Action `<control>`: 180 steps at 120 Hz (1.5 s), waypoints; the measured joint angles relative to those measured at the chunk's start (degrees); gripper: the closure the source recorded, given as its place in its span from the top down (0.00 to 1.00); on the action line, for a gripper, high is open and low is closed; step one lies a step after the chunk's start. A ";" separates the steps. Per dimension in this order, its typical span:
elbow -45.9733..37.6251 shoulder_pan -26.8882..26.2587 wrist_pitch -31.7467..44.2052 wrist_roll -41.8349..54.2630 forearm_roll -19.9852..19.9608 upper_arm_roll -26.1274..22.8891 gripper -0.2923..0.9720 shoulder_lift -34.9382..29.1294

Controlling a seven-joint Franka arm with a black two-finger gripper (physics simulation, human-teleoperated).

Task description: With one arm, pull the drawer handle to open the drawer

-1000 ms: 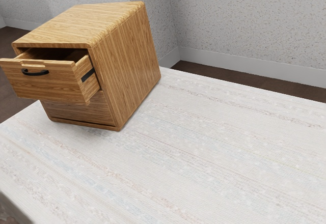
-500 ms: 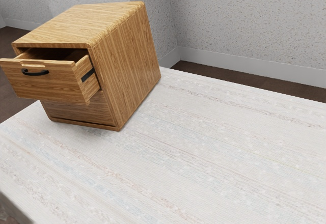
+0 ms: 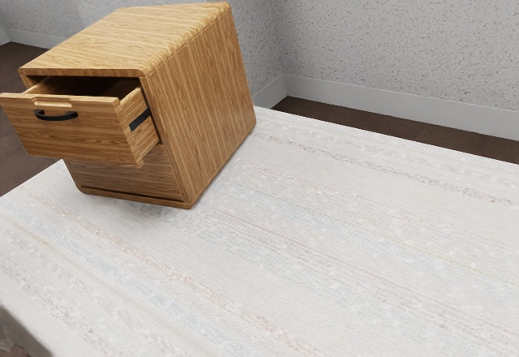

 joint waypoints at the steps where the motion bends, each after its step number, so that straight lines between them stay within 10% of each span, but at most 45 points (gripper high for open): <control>1: -0.02 -0.03 0.02 0.00 -0.02 0.00 0.77 0.00; 180: -8.82 -2.16 -3.22 2.43 -1.64 -4.88 0.77 0.22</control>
